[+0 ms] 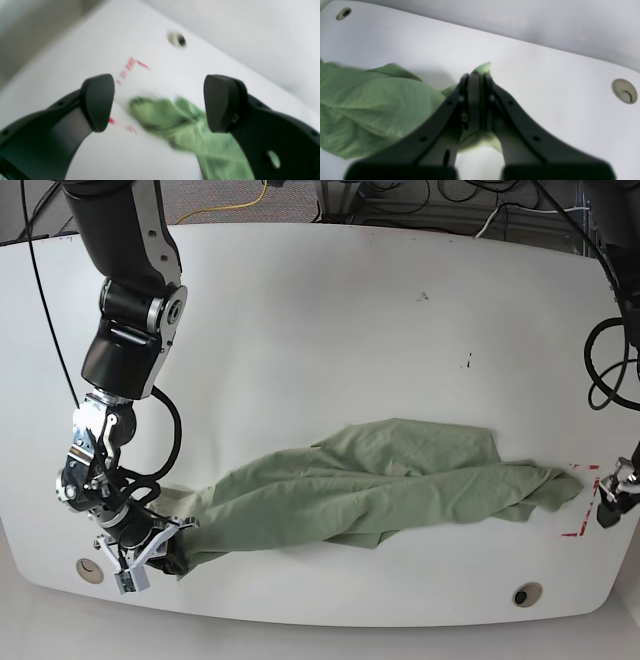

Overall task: Layout the t-shirt on the table in an organized manner, then fold the t-shirt properly
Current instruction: 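Lower the stretched shirt onto the table and release the left gripper, then lower the left gripper and pinch the shirt fabric near the red square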

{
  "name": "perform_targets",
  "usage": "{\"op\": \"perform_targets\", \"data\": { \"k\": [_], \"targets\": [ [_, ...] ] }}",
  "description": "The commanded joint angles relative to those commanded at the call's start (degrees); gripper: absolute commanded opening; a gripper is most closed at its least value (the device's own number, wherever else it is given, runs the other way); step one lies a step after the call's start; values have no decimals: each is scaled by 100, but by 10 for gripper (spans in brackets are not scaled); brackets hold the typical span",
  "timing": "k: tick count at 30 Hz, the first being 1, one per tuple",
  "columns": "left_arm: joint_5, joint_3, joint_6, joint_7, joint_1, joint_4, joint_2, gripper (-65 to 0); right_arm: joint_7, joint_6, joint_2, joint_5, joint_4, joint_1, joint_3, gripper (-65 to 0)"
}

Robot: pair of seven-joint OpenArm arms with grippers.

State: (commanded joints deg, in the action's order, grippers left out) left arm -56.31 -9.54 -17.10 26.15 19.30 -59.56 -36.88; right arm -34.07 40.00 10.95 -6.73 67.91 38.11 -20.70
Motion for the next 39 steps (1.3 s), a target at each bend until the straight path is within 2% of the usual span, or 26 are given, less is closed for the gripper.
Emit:
{"op": "perform_targets", "data": {
  "k": [2, 5, 7, 11, 14, 23, 27, 31, 34, 37, 39],
  "targets": [
    [-316, 0, 26, 70, -536, -563, 70, -139, -26, 0, -9, 0, 132, -88, 9, -650],
    [-554, 0, 44, 70, -1090, -1099, 360, -139, -26, 0, -88, 18, 211, -202, 18, -650],
    [-563, -62, 211, 70, -1433, -1398, 510, -139, -26, 0, -105, 18, 211, -229, 18, -650],
    [-563, -88, 870, 79, -1969, -1714, 914, -139, -26, 0, -114, -9, 211, -360, -9, -650],
    [-563, -62, 932, 88, -2163, -1749, 1046, -139, -26, 0, -114, -9, 334, -431, -9, -650],
    [-554, 9, 949, 440, -2004, -1714, 1336, -139, -35, 0, -149, -9, 738, -730, 9, -650],
    [-554, 18, 949, 598, -1785, -1626, 1565, -139, -211, 0, -149, -9, 738, -774, -18, -650],
    [-545, 18, 976, 976, -1424, -1152, 1758, -139, -281, 0, -149, -18, 809, -791, -26, -650],
    [-466, 35, 1275, 1213, -1204, -914, 1881, -139, -299, 0, -149, -18, 932, -809, -26, -650],
    [-114, 167, 1574, 1354, -1064, -888, 1978, -139, -299, 0, -149, -18, 985, -879, -26, -650],
    [35, 237, 1635, 1407, -985, -888, 2022, -139, -299, 0, -149, -18, 985, -888, -26, -650]
  ]
}}
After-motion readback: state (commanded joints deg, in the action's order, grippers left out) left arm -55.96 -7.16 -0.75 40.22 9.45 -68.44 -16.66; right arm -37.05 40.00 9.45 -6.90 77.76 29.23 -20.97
